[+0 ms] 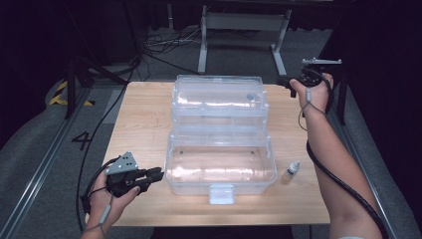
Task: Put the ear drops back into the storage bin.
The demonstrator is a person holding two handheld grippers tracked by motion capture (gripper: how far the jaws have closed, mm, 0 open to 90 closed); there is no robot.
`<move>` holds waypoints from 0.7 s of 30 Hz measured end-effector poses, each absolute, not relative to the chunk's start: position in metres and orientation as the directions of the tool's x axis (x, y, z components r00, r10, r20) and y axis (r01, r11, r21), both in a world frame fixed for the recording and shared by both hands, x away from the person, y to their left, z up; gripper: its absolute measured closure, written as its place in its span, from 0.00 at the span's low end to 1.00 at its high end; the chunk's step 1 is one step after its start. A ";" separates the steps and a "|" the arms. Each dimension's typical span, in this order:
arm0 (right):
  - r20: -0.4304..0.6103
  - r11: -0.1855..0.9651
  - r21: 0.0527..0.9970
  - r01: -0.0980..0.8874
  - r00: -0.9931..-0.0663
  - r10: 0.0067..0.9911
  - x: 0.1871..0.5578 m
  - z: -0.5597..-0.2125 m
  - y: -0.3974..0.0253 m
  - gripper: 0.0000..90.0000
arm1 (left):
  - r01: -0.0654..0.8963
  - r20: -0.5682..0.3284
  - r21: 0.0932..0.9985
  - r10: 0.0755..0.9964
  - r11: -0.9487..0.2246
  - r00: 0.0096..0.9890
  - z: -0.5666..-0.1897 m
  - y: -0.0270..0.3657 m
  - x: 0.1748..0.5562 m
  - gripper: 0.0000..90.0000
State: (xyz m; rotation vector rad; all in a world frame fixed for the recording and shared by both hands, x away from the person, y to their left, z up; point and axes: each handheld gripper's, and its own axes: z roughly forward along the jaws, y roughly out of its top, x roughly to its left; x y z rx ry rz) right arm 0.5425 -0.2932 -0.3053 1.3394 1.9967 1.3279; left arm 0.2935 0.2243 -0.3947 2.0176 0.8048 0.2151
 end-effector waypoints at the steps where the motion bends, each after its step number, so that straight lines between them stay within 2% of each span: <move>1: 0.173 0.093 0.865 0.493 -0.467 0.867 0.539 -0.303 -0.295 0.71 | 0.456 -0.159 0.814 0.616 -0.360 0.771 -0.395 0.224 0.294 0.86; 14: 0.166 0.081 0.890 0.449 -0.485 0.859 0.491 -0.282 -0.333 0.70 | 0.458 -0.158 0.816 0.628 -0.352 0.762 -0.393 0.227 0.293 0.86; 21: 0.129 0.113 0.896 0.429 -0.495 0.859 0.463 -0.273 -0.349 0.68 | 0.463 -0.159 0.814 0.631 -0.352 0.759 -0.393 0.226 0.294 0.86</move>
